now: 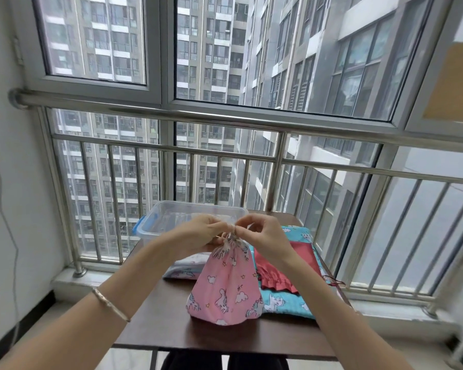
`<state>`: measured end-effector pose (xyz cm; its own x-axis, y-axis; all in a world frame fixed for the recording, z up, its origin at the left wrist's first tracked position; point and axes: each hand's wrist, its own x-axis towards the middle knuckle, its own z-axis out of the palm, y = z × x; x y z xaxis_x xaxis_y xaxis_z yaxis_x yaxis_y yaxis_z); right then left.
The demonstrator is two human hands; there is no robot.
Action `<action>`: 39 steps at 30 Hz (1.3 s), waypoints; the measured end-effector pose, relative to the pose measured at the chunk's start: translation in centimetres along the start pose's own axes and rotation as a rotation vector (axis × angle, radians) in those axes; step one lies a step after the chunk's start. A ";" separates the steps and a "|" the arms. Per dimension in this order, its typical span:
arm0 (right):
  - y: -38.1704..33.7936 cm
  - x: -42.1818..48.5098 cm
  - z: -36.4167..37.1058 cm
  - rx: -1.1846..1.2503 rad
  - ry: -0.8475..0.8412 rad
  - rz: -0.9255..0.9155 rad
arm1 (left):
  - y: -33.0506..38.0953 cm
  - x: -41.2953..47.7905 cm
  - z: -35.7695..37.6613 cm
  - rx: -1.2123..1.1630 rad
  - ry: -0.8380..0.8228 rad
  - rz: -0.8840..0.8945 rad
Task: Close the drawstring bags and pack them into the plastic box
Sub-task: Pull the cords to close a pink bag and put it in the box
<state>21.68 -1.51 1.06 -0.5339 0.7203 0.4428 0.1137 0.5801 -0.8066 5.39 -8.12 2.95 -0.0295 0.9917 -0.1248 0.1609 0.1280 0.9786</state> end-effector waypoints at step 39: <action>-10.0 8.8 -5.2 0.669 -0.048 -0.125 | -1.4 1.8 -1.5 -0.426 -0.351 -0.100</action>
<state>20.20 1.04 15.04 -0.5478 0.6362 0.5432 -0.4859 0.2867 -0.8257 3.68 -6.54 1.59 0.3180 0.9275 -0.1963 -0.2410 0.2794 0.9294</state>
